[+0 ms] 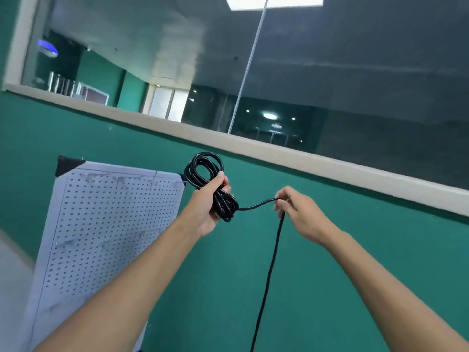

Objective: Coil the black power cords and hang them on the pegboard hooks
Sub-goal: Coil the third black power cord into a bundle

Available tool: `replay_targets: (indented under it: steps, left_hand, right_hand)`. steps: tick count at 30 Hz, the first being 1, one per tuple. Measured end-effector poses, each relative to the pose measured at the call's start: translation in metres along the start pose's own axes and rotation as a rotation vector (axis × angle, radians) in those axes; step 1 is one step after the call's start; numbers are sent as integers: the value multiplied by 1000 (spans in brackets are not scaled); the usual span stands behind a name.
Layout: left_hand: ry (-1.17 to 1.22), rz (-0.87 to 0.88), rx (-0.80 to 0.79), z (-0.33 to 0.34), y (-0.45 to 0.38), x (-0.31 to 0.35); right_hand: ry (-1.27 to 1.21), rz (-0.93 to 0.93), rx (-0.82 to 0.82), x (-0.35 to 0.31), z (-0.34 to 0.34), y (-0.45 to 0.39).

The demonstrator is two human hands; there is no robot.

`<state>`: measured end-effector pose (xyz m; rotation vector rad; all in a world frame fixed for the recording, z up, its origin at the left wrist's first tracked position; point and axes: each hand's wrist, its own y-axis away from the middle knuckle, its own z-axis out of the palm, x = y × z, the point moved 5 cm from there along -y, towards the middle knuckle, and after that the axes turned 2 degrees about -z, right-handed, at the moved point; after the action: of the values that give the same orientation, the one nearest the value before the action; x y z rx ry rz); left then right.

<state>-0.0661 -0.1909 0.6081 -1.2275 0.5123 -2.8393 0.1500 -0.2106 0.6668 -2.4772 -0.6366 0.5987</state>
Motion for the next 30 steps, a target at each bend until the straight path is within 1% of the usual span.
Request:
replay_targets:
  steps: [4, 8, 11, 15, 17, 20, 24, 30]
  left_hand:
    - [81, -145, 12, -46, 22, -64]
    - [175, -229, 25, -84, 45, -110]
    - [197, -249, 57, -102, 56, -131]
    - [164, -252, 79, -110, 63, -140]
    - [153, -238, 96, -111, 66, -141]
    - [127, -227, 159, -121, 72, -143]
    - [92, -233, 292, -145, 84, -151]
    - [37, -238, 556, -173, 103, -171]
  right_hand:
    - [-181, 96, -148, 43, 72, 54]
    - [-370, 136, -301, 60, 129, 99]
    - [-499, 174, -332, 61, 152, 120]
    - [-492, 160, -378, 50, 170, 133]
    - [-448, 152, -360, 47, 176, 137]
    - [-439, 180, -283, 42, 178, 148]
    - [-536, 222, -193, 30, 180, 174]
    - [-713, 362, -206, 23, 201, 205]
